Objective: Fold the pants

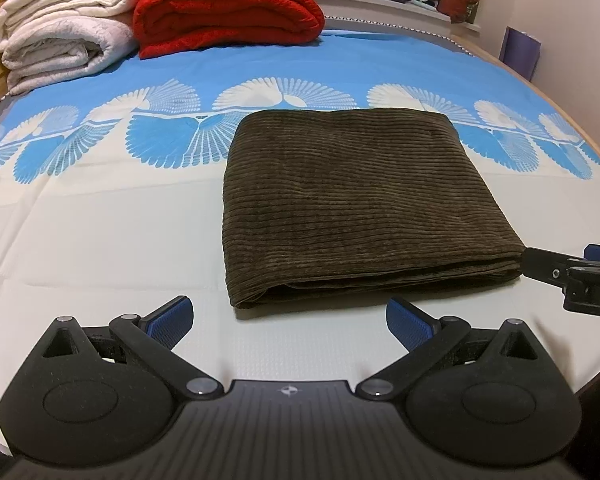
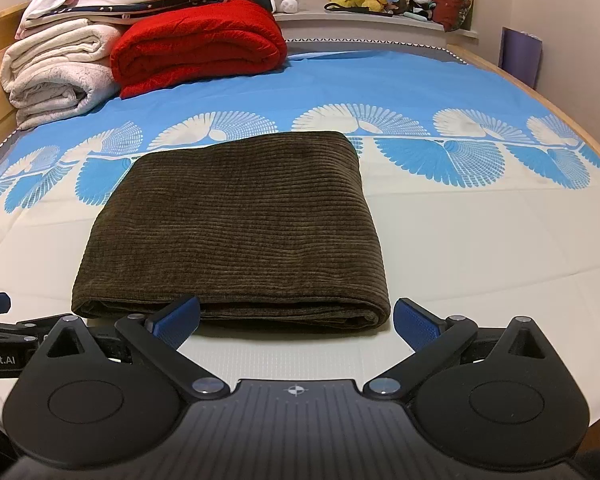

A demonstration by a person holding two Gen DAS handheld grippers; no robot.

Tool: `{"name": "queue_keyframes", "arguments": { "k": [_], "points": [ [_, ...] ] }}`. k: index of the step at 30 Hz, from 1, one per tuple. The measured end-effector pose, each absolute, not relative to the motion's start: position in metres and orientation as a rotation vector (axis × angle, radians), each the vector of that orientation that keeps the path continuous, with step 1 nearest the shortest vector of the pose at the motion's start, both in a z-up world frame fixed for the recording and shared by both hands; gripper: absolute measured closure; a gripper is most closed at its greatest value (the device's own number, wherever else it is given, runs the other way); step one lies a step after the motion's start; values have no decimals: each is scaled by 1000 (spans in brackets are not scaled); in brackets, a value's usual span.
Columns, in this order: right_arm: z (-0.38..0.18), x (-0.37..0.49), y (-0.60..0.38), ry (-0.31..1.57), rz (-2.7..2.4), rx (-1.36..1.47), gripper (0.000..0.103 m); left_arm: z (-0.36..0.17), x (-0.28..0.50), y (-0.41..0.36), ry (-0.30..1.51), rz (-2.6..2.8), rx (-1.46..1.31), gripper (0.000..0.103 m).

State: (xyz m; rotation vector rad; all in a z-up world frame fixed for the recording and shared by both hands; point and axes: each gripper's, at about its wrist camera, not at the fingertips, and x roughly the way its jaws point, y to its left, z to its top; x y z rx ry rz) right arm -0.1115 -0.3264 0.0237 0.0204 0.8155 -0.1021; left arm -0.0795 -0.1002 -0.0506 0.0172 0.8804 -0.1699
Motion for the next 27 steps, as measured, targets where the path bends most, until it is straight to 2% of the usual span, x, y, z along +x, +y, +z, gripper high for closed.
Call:
{"name": "queue_keyframes", "arguments": {
  "k": [27],
  "points": [
    [23,-111,-327,815,-97,14,1,-49,-81,-97,870,-188,21,0]
  ]
}}
